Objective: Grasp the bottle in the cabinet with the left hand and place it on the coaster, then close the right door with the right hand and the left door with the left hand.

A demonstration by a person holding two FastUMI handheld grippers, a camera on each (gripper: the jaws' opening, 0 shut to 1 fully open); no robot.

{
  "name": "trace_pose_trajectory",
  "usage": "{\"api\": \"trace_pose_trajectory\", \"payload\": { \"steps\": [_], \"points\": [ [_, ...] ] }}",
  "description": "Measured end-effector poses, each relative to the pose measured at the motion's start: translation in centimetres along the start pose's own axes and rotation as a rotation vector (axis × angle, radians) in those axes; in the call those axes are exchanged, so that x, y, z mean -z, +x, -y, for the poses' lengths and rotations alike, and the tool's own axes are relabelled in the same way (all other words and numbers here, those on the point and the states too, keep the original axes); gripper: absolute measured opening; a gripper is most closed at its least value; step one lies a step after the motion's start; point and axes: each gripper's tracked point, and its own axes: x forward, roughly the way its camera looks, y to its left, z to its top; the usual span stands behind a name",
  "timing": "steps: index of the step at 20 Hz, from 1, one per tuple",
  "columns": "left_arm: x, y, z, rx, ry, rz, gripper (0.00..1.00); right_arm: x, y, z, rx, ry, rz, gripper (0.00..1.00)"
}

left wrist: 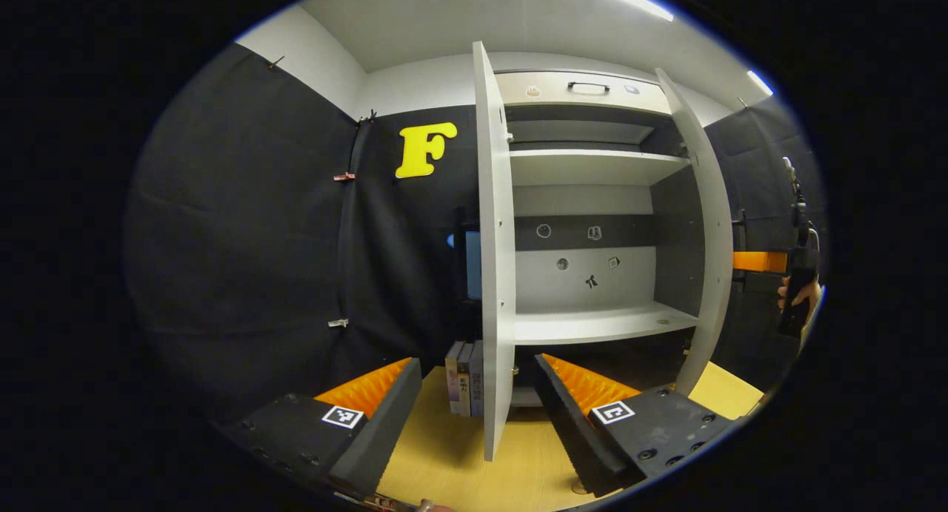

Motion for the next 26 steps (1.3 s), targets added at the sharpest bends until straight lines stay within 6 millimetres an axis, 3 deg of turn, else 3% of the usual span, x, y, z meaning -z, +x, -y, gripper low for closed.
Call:
{"api": "trace_pose_trajectory", "payload": {
  "steps": [2,4,7,18,22,23,26],
  "points": [
    [-0.3,0.1,-0.6,-0.014,0.014,0.003,0.92,0.6,2.0,-1.3,-0.034,-0.02,-0.001,0.99],
    [-0.6,0.6,-1.5,-0.025,0.024,0.005,0.96,1.2,3.6,-2.5,-0.065,-0.006,-0.013,0.99],
    [-1.7,2.2,-2.4,-0.022,0.01,0.03,0.96,0.7,4.1,-3.0,-0.083,0.019,0.013,0.98],
    [-5.5,9.1,-6.2,-0.013,0.064,0.111,0.95,-0.6,0.1,-3.0,-0.047,-0.031,0.038,0.98],
    [-5.4,10.4,-4.5,0.043,0.019,0.116,0.96,-0.1,-1.3,-2.7,0.001,-0.038,0.024,0.98],
    [-5.3,10.6,-4.5,0.049,0.02,0.112,0.92,-0.1,-1.6,-2.5,0.017,-0.037,0.022,0.98],
    [-5.2,10.4,-3.8,0.078,-0.01,0.106,0.92,0.3,-2.7,-1.8,0.062,-0.029,0.013,0.98]
  ]
}}
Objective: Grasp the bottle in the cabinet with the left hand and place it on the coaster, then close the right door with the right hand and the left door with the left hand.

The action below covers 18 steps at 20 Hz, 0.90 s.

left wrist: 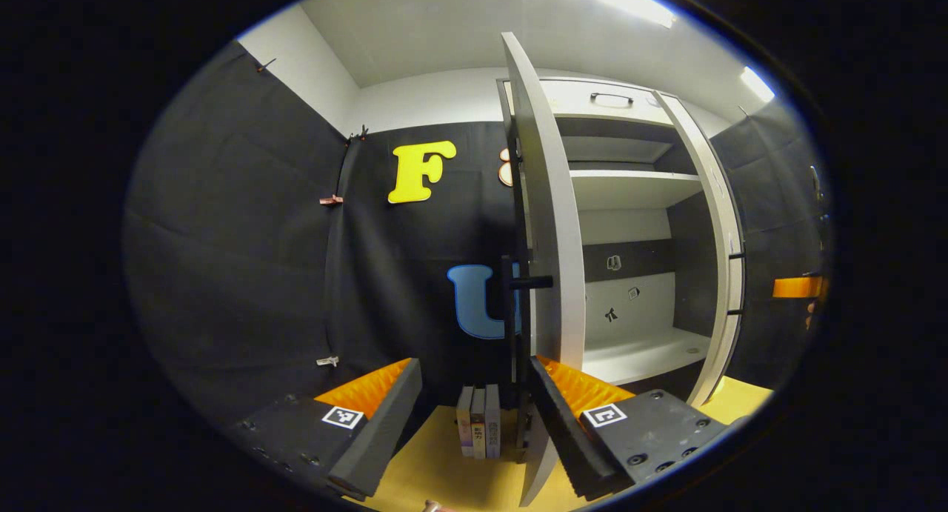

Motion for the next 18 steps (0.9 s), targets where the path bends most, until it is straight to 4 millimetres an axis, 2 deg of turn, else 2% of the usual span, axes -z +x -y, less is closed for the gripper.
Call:
{"api": "trace_pose_trajectory", "payload": {
  "steps": [5,11,18],
  "points": [
    [-0.1,-0.1,1.7,0.066,0.012,-0.007,0.92,0.2,-1.0,0.6,0.041,0.011,-0.006,0.98],
    [0.1,0.2,6.3,0.211,-0.07,-0.016,0.92,0.0,-1.7,1.3,0.054,-0.005,-0.006,0.98],
    [-0.2,1.7,10.7,0.297,-0.029,-0.005,0.92,-0.6,-2.5,4.0,0.098,-0.01,0.0,0.98]
  ]
}}
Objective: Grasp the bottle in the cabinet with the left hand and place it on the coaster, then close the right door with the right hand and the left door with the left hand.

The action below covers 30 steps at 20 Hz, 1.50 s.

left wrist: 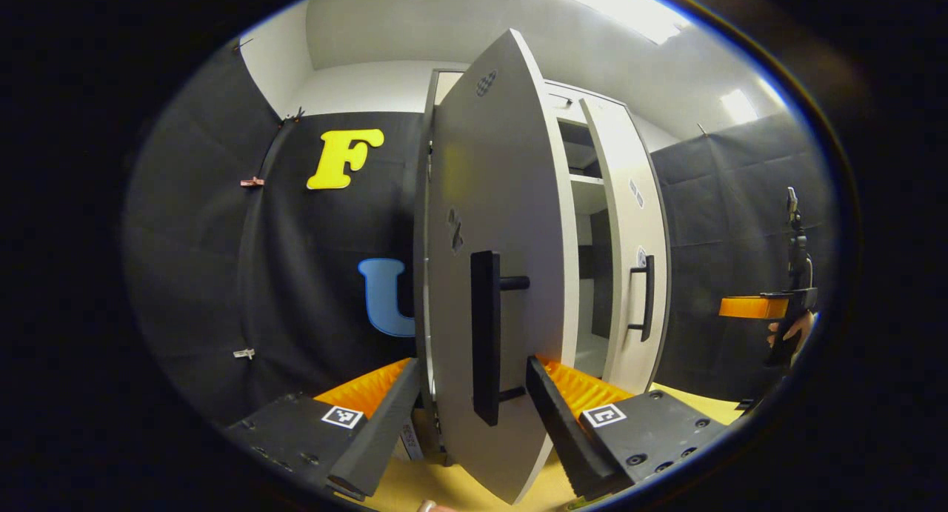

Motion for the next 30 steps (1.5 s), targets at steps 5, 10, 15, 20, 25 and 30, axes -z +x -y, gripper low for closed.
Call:
{"api": "trace_pose_trajectory", "payload": {
  "steps": [5,10,15,20,25,30],
  "points": [
    [0.0,2.6,3.3,0.063,-0.006,0.01,0.92,-0.2,-0.5,1.9,0.03,0.007,0.0,0.98],
    [0.3,5.5,7.8,0.125,0.085,0.004,0.94,-0.8,-1.6,2.8,0.036,0.015,0.011,0.98],
    [0.6,6.1,11.3,0.179,0.019,0.003,0.95,-1.2,-3.0,4.1,0.063,0.012,0.019,0.98],
    [0.8,4.3,11.1,0.159,-0.019,-0.01,0.95,-2.0,-3.8,4.5,0.058,0.021,0.022,0.98],
    [0.5,1.2,10.4,0.114,-0.015,-0.009,0.95,-1.4,-3.8,1.3,0.003,0.008,0.012,0.98],
    [0.2,-1.8,10.4,0.109,-0.007,-0.011,0.95,-0.9,-4.4,-1.3,-0.042,-0.011,-0.008,0.98]
  ]
}}
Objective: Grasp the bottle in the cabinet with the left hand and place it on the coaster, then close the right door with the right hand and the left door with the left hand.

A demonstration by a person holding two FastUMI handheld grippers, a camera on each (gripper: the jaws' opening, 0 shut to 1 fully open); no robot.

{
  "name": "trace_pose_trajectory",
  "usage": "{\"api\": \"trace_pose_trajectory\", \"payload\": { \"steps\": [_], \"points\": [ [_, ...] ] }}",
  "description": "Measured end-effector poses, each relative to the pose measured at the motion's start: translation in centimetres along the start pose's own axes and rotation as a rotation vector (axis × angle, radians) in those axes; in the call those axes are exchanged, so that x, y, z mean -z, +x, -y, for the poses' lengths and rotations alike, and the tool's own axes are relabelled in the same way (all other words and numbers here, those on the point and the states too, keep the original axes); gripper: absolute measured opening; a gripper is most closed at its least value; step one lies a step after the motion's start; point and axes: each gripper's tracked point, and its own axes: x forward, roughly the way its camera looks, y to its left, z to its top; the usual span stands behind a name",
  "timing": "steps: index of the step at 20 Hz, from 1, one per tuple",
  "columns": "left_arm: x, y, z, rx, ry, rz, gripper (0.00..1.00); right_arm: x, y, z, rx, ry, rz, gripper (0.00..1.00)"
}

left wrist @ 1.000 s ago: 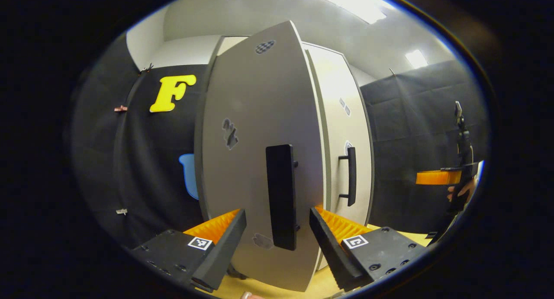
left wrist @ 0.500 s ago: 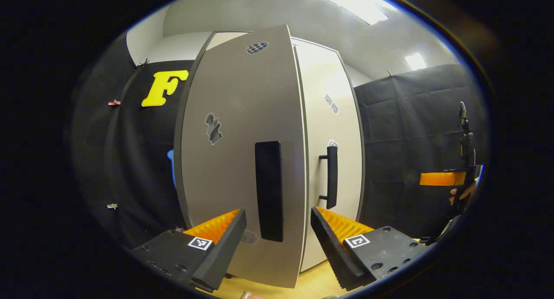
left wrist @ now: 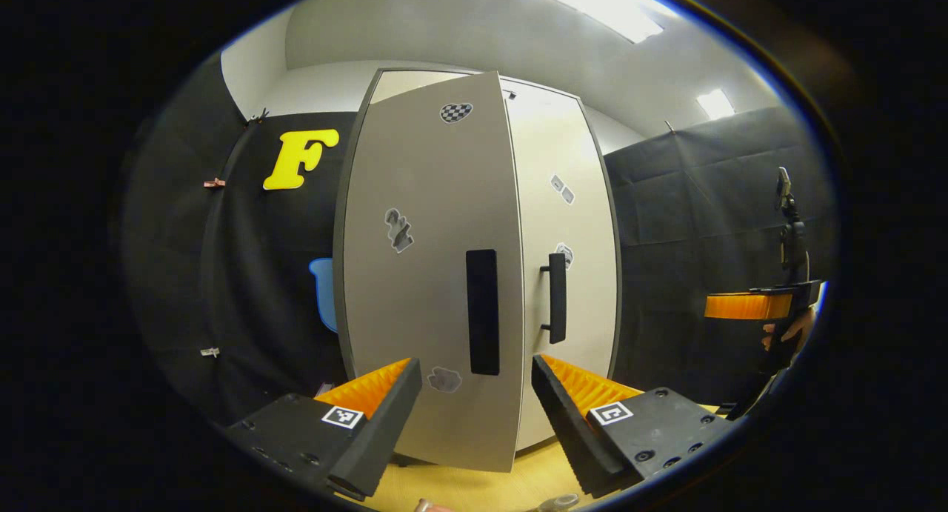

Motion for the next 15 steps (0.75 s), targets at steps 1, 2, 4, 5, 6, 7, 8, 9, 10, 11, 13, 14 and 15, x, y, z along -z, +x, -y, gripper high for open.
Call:
{"api": "trace_pose_trajectory", "payload": {
  "steps": [1,2,4,5,6,7,8,9,10,11,13,14,15],
  "points": [
    [-0.2,-0.5,0.1,0.004,-0.008,0.002,0.95,0.0,-0.1,-0.5,-0.006,-0.005,-0.002,0.98],
    [-0.2,-0.9,0.3,0.008,-0.022,0.005,0.95,0.0,-0.2,-0.9,-0.013,-0.011,-0.004,0.98],
    [-0.5,-1.5,0.4,0.015,-0.048,0.01,0.95,-0.1,-0.5,-1.7,-0.026,-0.019,-0.004,0.98],
    [-0.6,-1.7,0.4,0.016,-0.052,0.013,0.95,-0.2,-0.6,-2.0,-0.03,-0.023,-0.002,0.98],
    [-0.8,-1.9,0.4,0.015,-0.05,0.014,0.95,-0.2,-0.7,-2.2,-0.034,-0.027,-0.002,0.98],
    [-0.8,-2.2,0.3,0.014,-0.044,0.013,0.95,-0.1,-0.8,-2.4,-0.035,-0.029,-0.004,0.98],
    [-0.9,-2.4,0.4,0.015,-0.04,0.013,0.95,-0.1,-0.9,-2.4,-0.035,-0.032,-0.007,0.98],
    [-1.0,-2.5,0.4,0.017,-0.039,0.013,0.95,0.0,-1.1,-2.5,-0.035,-0.035,-0.009,0.98],
    [-1.1,-2.6,0.5,0.021,-0.041,0.014,0.95,0.0,-1.2,-2.7,-0.036,-0.036,-0.01,0.98],
    [-1.1,-2.8,0.7,0.025,-0.043,0.014,0.95,0.0,-1.2,-2.7,-0.038,-0.036,-0.01,0.98],
    [-1.2,-3.0,0.8,0.029,-0.04,0.012,0.95,0.0,-1.3,-2.9,-0.038,-0.041,-0.01,0.98],
    [-1.3,-3.2,0.8,0.029,-0.037,0.011,0.95,0.1,-1.4,-2.9,-0.038,-0.043,-0.015,0.98],
    [-1.4,-3.5,0.8,0.028,-0.034,0.01,0.95,0.1,-1.4,-2.9,-0.039,-0.044,-0.016,0.98]
  ]
}}
